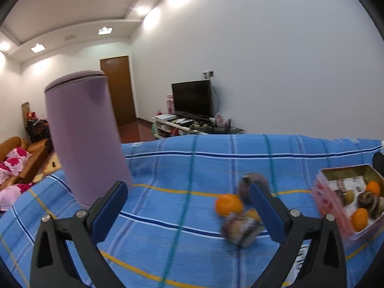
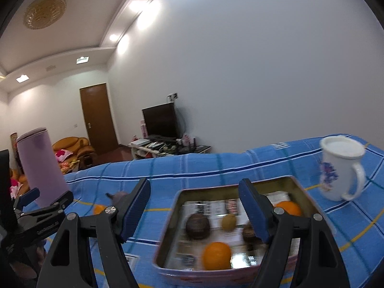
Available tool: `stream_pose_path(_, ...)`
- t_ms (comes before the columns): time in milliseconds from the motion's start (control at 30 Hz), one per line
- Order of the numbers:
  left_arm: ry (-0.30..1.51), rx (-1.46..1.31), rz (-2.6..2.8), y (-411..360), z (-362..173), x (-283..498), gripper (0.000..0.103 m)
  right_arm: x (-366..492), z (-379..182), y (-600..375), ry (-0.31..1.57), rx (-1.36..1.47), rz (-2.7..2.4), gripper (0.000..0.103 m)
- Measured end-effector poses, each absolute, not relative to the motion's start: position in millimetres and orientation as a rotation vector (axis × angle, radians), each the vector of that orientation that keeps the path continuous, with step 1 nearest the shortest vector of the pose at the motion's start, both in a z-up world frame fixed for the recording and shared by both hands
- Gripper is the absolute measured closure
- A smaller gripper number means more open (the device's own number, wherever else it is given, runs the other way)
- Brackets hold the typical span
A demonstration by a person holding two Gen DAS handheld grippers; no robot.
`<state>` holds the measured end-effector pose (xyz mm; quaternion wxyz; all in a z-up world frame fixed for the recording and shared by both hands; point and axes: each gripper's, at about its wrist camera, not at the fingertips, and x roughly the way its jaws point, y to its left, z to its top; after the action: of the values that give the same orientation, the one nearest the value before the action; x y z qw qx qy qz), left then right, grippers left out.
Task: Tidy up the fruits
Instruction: 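Grasp the cut taro piece with the right tool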
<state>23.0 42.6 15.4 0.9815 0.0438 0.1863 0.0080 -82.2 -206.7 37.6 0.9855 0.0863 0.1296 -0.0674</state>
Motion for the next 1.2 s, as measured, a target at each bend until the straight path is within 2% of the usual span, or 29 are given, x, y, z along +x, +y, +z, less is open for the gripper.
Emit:
stream_pose_path(367,0.492,0.097,0.259,93.6,5.7,60.1,0.0,-33.6,29.3,-143.6,0.352,0.129,-0.007,0.026)
stream_pose_path(567,0.562,0.08,0.331,114.4,-0.7,72.4,0.0,-4.7,19.2,-99.8,0.487,0.044,0.114,0.027)
stream_pose_path(633,0.58,0.059,0.339,119.1,-1.2,73.2,0.0,3.0,16.1,-88.8,0.521,0.02,0.166,0.037)
stream_pose_path(700,0.6,0.035,0.332,123.7,-2.9,75.0,0.0,16.8,9.3,-77.2,0.588,-0.006,0.225,0.054)
stream_pose_path(767,0.608,0.023,0.329,125.6,-3.0,74.6,0.0,30.5,3.4,-71.4,0.653,0.002,0.281,0.067)
stream_pose_path(867,0.606,0.019,0.324,126.0,-2.2,73.1,0.0,43.2,-6.9,-66.4,0.724,0.029,0.331,0.067)
stream_pose_path(1100,0.625,-0.014,0.302,128.3,1.3,69.9,0.0,43.0,-10.5,-64.7,0.762,-0.06,0.354,0.066)
stream_pose_path(1200,0.622,-0.022,0.3,128.7,2.2,69.2,0.0,53.2,-15.6,-68.8,0.797,-0.034,0.365,0.062)
